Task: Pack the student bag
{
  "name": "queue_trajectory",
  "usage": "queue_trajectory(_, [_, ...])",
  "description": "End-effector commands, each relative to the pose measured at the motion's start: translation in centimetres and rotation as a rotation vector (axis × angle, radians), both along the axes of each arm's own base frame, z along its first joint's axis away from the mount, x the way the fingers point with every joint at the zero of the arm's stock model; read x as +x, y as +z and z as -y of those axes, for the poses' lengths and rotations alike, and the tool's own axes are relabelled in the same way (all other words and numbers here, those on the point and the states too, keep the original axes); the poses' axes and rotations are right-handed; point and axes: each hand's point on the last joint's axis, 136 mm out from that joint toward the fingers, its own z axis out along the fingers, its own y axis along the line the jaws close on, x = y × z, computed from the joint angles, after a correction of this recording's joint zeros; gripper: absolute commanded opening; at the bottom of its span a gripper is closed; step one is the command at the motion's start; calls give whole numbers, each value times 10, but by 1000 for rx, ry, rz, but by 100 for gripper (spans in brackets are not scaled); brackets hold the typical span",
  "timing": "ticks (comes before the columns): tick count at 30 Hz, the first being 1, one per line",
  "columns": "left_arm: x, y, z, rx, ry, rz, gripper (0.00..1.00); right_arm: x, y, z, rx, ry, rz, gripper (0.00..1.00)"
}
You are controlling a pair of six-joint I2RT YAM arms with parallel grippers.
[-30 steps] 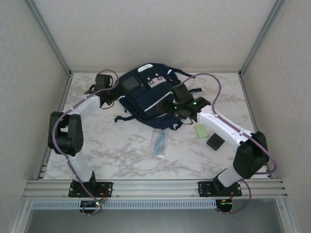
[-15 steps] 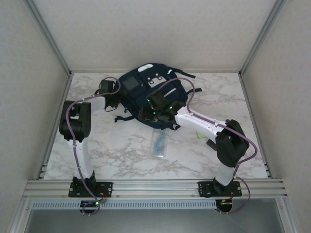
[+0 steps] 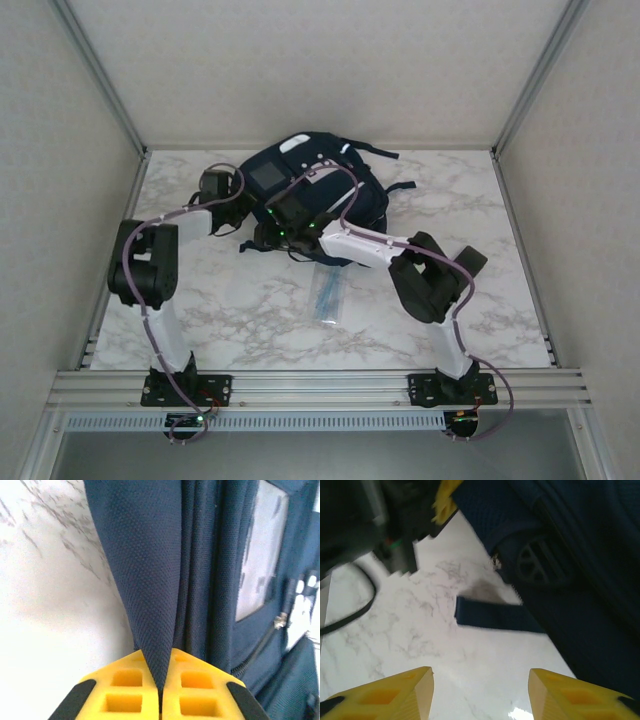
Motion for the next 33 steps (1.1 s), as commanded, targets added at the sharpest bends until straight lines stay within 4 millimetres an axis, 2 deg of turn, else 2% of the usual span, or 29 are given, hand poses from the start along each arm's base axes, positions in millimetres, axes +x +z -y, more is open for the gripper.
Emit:
queue_trajectory(1, [-9,47,5,-37,19,76,0,19,7,-13,25,-49,64,52])
queue_trajectory(6, [-20,54,7,-49,33,79,0,37,-9,-8,-20,-143,114,55])
queue_trajectory(14, [-41,56,9,-84,50,71,0,71,-9,-11,-88,-316,279,56])
queue_trajectory(17, [-49,59,8,-81,54,73,0,80,-8,-9,-115,-380,314,48])
queue_trajectory(19, [-52,60,6,-76,59,76,0,84,-8,-10,-101,-387,326,39])
queue_trajectory(21, [-53,60,3,-59,63,77,0,83,-8,-12,-85,-382,324,28])
queue_trajectory(24, [-52,57,-1,-31,73,72,0,78,-4,-15,-45,-347,328,5])
queue_trajectory(25, [-49,55,-3,-24,78,69,0,76,-3,-16,-42,-325,329,0])
queue_trajectory(30, [-32,43,-19,15,111,47,0,58,-2,1,-59,-239,296,0])
queue_trajectory(33, [-17,40,-30,22,133,48,0,42,-12,15,-56,-173,228,0])
